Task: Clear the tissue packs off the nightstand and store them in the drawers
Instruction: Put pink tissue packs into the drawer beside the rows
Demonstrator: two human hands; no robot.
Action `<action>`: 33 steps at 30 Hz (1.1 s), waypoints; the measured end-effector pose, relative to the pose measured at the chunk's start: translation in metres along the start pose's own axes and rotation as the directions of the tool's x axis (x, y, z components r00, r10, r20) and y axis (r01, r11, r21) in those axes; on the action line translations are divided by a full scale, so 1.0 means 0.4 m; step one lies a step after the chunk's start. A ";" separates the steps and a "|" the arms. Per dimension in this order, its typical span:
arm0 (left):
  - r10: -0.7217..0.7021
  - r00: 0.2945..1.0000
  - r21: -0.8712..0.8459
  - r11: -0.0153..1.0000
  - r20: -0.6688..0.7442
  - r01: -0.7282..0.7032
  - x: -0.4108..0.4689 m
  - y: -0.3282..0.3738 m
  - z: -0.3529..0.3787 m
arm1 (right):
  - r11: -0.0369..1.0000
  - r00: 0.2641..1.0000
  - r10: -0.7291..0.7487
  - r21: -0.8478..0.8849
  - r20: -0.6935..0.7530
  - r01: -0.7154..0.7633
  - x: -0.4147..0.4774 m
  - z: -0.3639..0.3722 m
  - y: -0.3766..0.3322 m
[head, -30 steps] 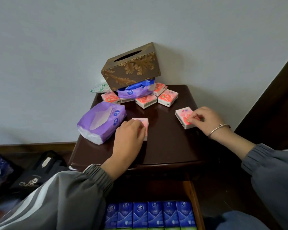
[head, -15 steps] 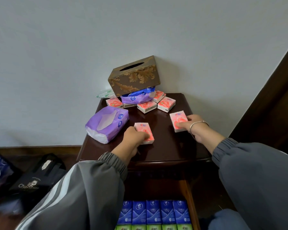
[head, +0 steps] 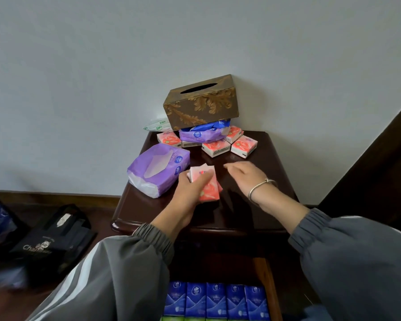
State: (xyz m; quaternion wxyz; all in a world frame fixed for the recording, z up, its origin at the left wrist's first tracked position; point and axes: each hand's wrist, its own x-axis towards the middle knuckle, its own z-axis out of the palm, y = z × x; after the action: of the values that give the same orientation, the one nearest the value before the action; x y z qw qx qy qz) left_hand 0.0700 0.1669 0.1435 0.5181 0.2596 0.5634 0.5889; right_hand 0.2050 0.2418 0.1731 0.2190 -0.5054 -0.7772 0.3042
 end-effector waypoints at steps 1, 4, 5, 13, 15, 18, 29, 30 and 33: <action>0.035 0.999 -0.014 0.999 0.007 -0.034 -0.001 -0.006 -0.009 | 0.996 0.998 0.000 -0.094 -0.057 -0.006 0.035 -0.010 0.014; 0.092 0.995 -0.070 0.994 0.037 -0.089 -0.008 -0.023 -0.035 | 0.959 0.987 0.038 -0.270 -0.159 -0.081 0.147 -0.033 0.061; 0.102 0.994 -0.095 0.991 0.038 -0.098 -0.008 -0.029 -0.039 | 0.946 0.983 0.036 -0.310 -0.182 -0.092 0.183 -0.040 0.073; 0.244 0.970 0.025 0.970 0.000 -0.244 0.011 -0.064 -0.040 | 0.859 0.994 -0.037 -0.506 0.099 0.082 0.378 -0.016 0.129; 0.243 0.970 0.001 0.970 0.004 -0.243 0.015 -0.067 -0.044 | 0.904 0.993 -0.017 -0.422 0.118 0.066 0.404 -0.026 0.137; 0.258 0.966 -0.013 0.966 -0.002 -0.258 0.019 -0.071 -0.045 | 0.920 0.989 -0.004 -0.387 0.147 0.061 0.425 -0.031 0.135; 0.292 0.956 -0.005 0.956 -0.018 -0.293 0.017 -0.069 -0.042 | 0.799 0.994 -0.105 -0.593 0.021 0.097 0.338 -0.033 0.198; 0.294 0.956 -0.006 0.956 -0.019 -0.294 0.017 -0.069 -0.042 | 0.800 0.994 -0.107 -0.590 0.032 0.105 0.316 -0.039 0.203; 0.282 0.959 -0.012 0.959 -0.034 -0.282 0.019 -0.071 -0.041 | 0.797 0.992 -0.108 -0.591 0.064 0.125 0.240 -0.050 0.212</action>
State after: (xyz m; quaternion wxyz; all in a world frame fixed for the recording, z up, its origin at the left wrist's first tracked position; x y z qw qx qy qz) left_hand 0.0620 0.1625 0.1113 0.4220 0.3235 0.5237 0.6656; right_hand 0.2355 0.3606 0.1316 0.0578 -0.4958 -0.8656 0.0385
